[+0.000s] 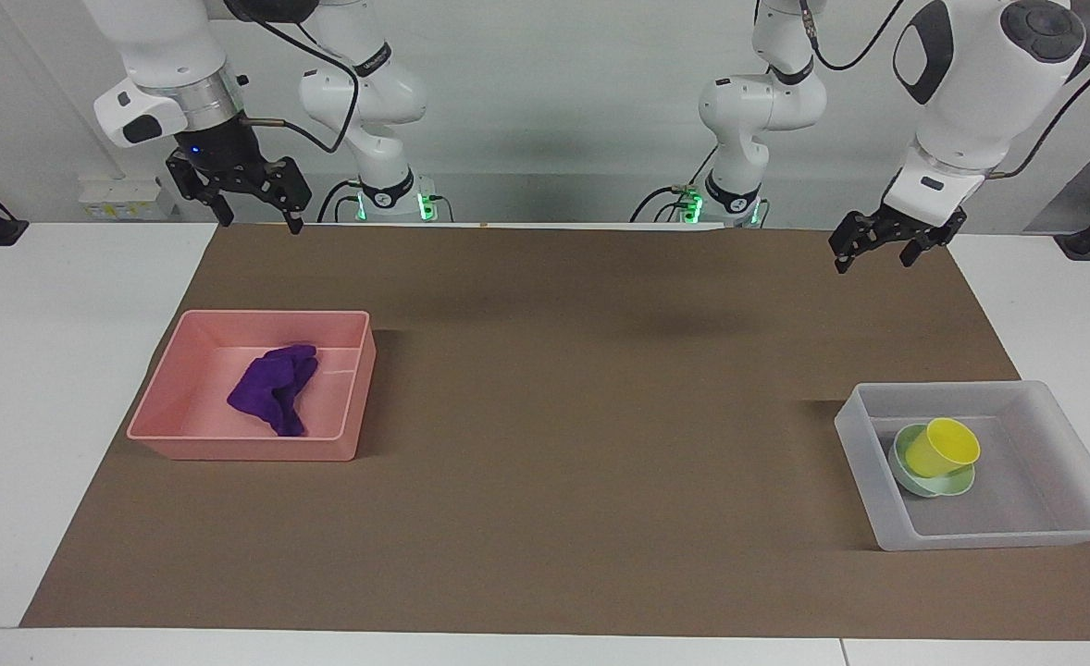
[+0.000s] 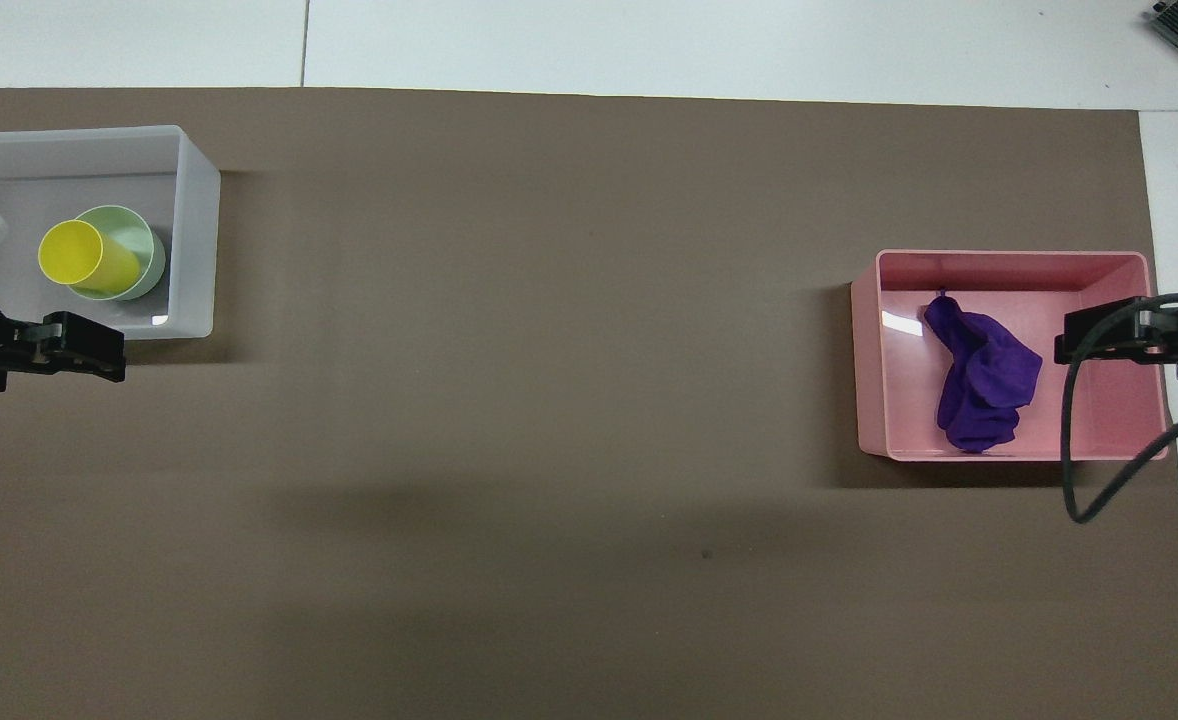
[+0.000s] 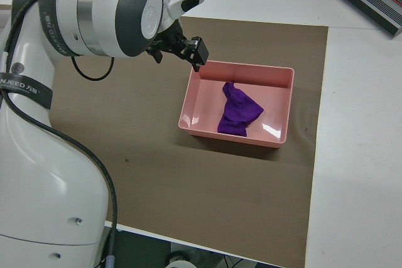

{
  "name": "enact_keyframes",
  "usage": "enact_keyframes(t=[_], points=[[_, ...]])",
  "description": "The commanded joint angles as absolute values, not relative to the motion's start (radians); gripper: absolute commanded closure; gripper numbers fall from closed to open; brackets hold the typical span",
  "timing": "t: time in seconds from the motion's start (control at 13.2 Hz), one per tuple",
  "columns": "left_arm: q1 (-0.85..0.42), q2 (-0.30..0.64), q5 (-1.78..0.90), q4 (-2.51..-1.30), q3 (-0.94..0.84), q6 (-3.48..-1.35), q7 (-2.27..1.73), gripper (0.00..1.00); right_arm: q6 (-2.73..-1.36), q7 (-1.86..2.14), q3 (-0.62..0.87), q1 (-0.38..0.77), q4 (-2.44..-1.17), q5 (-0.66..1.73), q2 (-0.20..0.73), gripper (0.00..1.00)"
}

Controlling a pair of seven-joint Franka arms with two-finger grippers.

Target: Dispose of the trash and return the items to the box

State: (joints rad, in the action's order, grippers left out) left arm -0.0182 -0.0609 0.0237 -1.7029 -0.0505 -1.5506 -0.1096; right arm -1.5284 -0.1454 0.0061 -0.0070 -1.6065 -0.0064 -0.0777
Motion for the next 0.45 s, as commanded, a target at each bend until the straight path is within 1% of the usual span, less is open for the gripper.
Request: enact_keyframes(t=[0.0,0.38], points=[[-0.009,-0.043,-0.005,-1.652,-0.040,-1.511,-0.098,0.00,-1.552,-0.109,0.006,-0.025,-1.651,0.017,-0.104,0.00],[-0.011,-0.040,-0.015,-1.652,-0.040,-1.509,-0.097,0.00,-1.551,-0.107,0.008,-0.029,-1.658,0.018,-0.110,0.00]])
